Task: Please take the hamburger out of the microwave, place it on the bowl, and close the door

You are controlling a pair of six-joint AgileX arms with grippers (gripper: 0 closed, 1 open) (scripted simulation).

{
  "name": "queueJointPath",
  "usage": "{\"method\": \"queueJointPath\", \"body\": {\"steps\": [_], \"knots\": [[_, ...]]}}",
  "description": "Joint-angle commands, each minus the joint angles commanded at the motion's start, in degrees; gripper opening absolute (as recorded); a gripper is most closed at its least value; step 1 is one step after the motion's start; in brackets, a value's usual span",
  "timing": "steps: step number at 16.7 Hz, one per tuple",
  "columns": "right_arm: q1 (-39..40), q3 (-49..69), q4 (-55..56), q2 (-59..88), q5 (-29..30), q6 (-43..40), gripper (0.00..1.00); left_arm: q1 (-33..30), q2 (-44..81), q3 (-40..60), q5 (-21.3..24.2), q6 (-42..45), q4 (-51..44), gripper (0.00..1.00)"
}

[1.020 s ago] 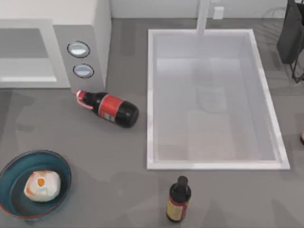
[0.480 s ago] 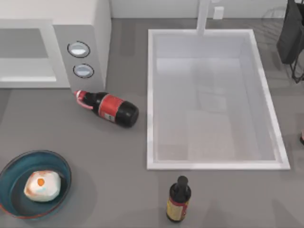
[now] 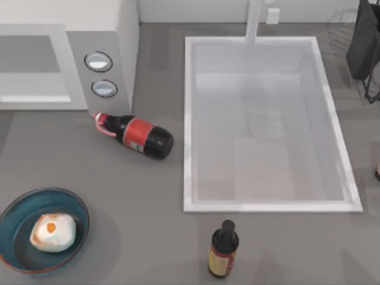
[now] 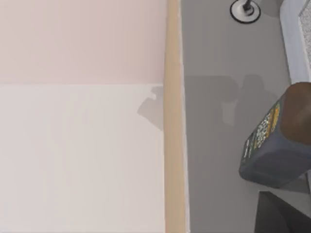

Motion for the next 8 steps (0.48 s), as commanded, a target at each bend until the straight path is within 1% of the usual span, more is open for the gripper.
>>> {"method": "queueJointPath", "body": {"steps": [4,8], "knots": [[0.0,0.0,0.0,0.0,0.0,0.0,1.0,-0.37,0.48,-1.96,0.11,-0.21,2.31,0.0],[0.0,0.0,0.0,0.0,0.0,0.0,1.0,-0.1,3.78,-8.55,0.13,0.04,12.93,0.0]]}}
